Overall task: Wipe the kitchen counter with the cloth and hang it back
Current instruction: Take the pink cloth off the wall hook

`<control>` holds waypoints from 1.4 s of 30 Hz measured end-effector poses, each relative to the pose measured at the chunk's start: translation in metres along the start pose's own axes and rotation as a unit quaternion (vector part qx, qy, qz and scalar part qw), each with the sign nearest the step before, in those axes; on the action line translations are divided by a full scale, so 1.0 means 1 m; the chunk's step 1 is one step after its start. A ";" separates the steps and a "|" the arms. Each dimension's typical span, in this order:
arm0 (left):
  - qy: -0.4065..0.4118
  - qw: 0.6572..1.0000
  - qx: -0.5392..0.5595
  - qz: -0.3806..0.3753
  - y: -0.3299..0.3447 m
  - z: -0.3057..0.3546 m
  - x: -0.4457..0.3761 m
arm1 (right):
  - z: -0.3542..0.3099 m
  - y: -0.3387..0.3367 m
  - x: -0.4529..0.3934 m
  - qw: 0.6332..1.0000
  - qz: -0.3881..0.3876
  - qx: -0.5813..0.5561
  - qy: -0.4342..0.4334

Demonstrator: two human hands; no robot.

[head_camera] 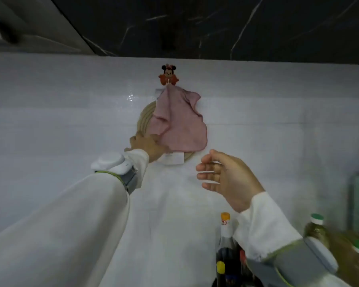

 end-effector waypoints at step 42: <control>0.116 0.920 0.373 0.001 -0.024 0.026 0.135 | 0.060 0.019 0.022 0.998 -0.013 0.052 0.028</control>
Point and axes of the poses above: each hand's wrist, its own x-axis away from the middle knuckle, its own y-axis out of the palm, z = x × y, the point moved 10 cm from there along -x, towards the middle knuckle, and after that the axes turned 10 degrees about -y, right-handed, at the moved point
